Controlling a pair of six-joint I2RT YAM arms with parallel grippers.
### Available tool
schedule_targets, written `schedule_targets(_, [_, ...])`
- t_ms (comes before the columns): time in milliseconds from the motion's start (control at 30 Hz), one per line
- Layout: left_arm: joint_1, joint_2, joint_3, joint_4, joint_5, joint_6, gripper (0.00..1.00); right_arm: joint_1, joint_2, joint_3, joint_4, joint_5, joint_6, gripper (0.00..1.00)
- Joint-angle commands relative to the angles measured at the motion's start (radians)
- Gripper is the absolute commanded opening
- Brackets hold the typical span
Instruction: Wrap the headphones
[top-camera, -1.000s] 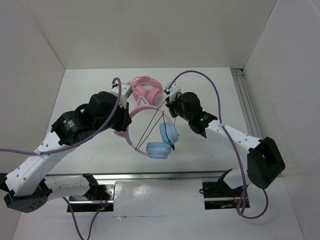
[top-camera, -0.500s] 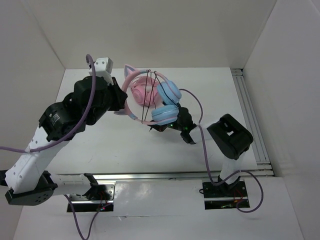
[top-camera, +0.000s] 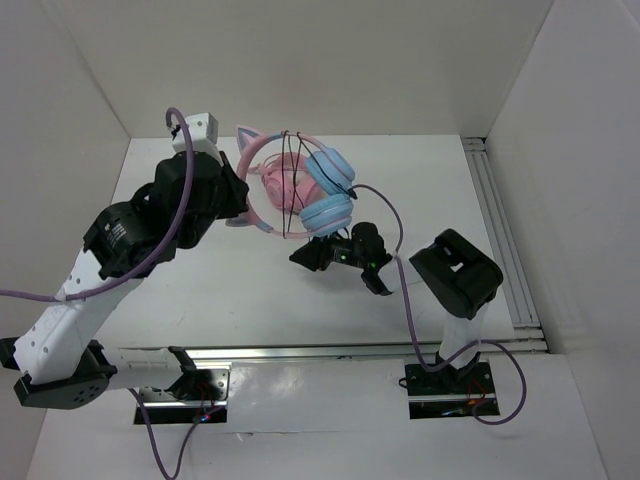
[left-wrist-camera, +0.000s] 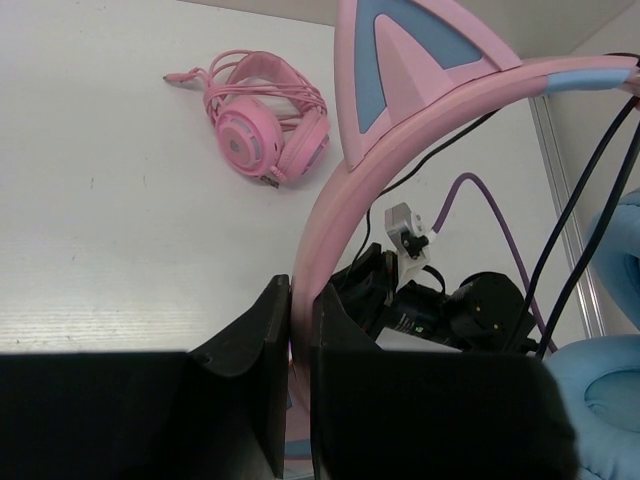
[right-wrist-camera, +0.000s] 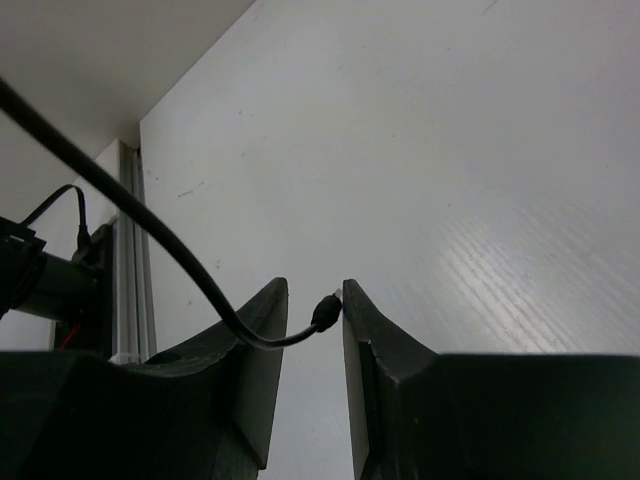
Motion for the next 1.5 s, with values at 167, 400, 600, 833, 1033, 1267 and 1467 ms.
schedule_targets(167, [0.007,-0.024,0.037,0.088,-0.043,-0.055,0.00,0.047,-0.026,-0.014,0.096,0.017,-0.010,0.29])
schedule_targets(400, [0.036,-0.024,0.028,0.077,-0.043,-0.085,0.00,0.057,-0.039,-0.043,0.116,0.080,-0.010,0.00])
schedule_targets(600, [0.120,-0.022,0.010,0.059,-0.087,-0.139,0.00,0.142,-0.100,-0.027,-0.106,0.160,-0.101,0.00])
schedule_targets(833, [0.321,0.061,-0.039,0.138,-0.028,-0.046,0.00,0.377,-0.316,-0.003,-0.500,0.291,-0.375,0.00])
schedule_targets(1033, [0.403,0.108,-0.194,0.183,-0.050,-0.036,0.00,0.625,-0.505,0.103,-0.845,0.483,-0.496,0.00])
schedule_targets(1267, [0.354,0.194,-0.277,0.160,0.174,0.145,0.00,0.745,-0.551,0.380,-1.255,0.608,-0.651,0.00])
schedule_targets(1467, [0.254,0.153,-0.468,0.169,0.429,0.362,0.00,0.767,-0.572,0.577,-1.557,0.862,-0.724,0.00])
